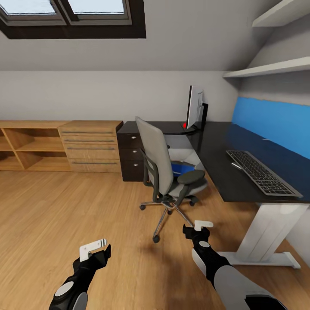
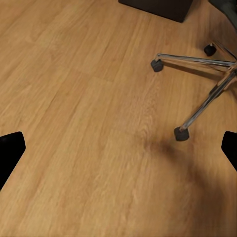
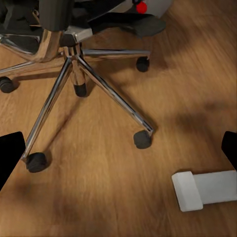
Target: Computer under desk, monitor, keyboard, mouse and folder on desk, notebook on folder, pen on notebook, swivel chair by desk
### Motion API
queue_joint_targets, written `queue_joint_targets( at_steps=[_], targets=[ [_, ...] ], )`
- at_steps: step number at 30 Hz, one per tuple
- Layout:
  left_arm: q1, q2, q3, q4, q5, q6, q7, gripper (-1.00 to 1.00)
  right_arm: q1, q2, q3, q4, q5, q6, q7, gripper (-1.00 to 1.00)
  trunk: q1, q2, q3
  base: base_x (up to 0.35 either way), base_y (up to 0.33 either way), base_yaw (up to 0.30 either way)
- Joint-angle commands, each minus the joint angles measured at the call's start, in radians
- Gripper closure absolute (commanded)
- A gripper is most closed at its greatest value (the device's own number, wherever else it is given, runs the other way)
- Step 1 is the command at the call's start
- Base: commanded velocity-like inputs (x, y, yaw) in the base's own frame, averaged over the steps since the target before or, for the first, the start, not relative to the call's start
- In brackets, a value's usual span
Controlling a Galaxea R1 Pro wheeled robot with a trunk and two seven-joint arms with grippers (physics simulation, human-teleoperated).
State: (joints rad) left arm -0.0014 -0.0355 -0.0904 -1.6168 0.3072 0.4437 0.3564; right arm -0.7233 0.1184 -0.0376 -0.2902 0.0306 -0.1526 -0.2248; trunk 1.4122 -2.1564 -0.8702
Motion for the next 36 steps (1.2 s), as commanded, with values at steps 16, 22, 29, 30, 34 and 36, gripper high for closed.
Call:
queue_joint_targets(
  at_steps=[16, 22, 29, 30, 34, 36],
  targets=[
    [0.0, -0.001, -0.001, -0.002, 0.011, 0.003, 0.008, -1.0, 0.001, -0.006, -0.005, 0.0, 0.005, -0.006, -0.003, -1.0, 0.061, -0.113, -0.051, 0.0, 0.0, 0.0],
    [0.0, 0.0, -0.001, -0.002, 0.01, 0.003, 0.009, -1.0, 0.006, -0.003, -0.004, -0.001, 0.011, -0.095, -0.008, -1.0, 0.081, -0.148, -0.067, 0.0, 0.0, 0.0],
    [0.0, 0.0, -0.002, -0.002, 0.011, 0.003, 0.009, -1.0, 0.007, -0.002, -0.004, 0.004, 0.012, -0.14, -0.007, -1.0, 0.107, -0.197, -0.089, 0.0, 0.0, 0.0],
    [0.0, 0.0, -0.002, -0.002, 0.011, 0.003, 0.009, -1.0, 0.007, -0.002, -0.004, 0.004, 0.012, -0.14, -0.007, -1.0, 0.111, -0.204, -0.092, 0.0, 0.0, 0.0],
    [0.0, -0.001, -0.002, -0.002, 0.012, 0.003, 0.009, -1.0, 0.007, -0.002, -0.004, 0.005, 0.012, -0.143, -0.008, -1.0, 0.127, -0.232, -0.104, 0.0, 0.0, 0.0],
    [0.0, -0.001, -0.002, -0.002, 0.012, 0.003, 0.009, -1.0, 0.007, -0.002, -0.004, 0.005, 0.012, -0.143, -0.008, -1.0, 0.134, -0.246, -0.11, 0.0, 0.0, 0.0]
  ],
)
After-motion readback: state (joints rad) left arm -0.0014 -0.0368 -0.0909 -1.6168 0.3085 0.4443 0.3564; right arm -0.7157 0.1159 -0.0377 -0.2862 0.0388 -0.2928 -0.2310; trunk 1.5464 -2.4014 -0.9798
